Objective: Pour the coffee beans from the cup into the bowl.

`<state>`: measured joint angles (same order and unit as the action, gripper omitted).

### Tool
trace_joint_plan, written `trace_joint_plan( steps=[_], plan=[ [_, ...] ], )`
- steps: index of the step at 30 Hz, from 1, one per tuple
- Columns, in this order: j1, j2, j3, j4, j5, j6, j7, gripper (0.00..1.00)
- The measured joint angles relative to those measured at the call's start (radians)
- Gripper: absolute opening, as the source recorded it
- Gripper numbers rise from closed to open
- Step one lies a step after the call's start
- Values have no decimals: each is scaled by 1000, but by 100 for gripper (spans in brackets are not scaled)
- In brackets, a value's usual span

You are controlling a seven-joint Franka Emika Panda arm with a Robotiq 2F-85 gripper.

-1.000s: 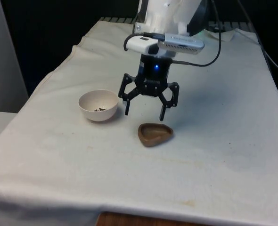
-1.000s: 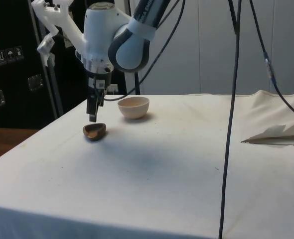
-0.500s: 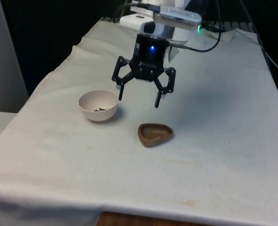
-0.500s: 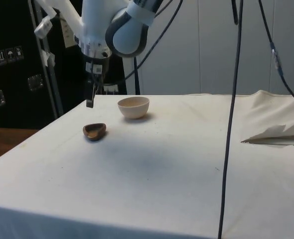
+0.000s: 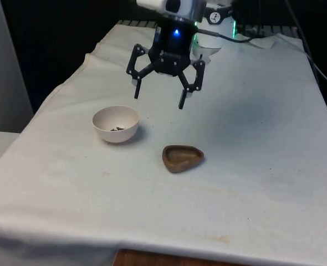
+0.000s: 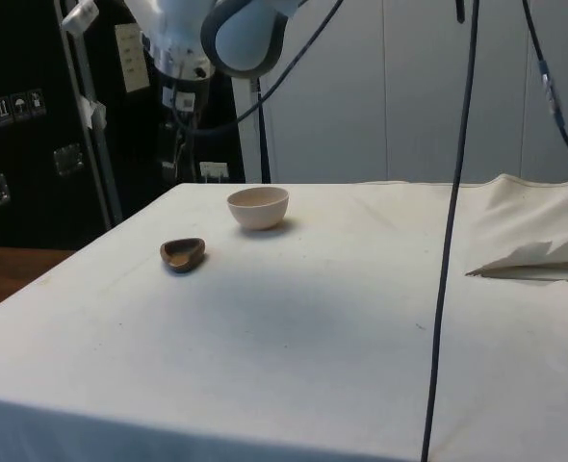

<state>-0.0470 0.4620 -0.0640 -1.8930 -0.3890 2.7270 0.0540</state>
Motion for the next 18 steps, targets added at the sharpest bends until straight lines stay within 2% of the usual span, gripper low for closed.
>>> trace_joint_plan(
  steps=[18],
  plan=[
    [0, -120, -1, -51, 0, -32, 0, 100]
  ],
)
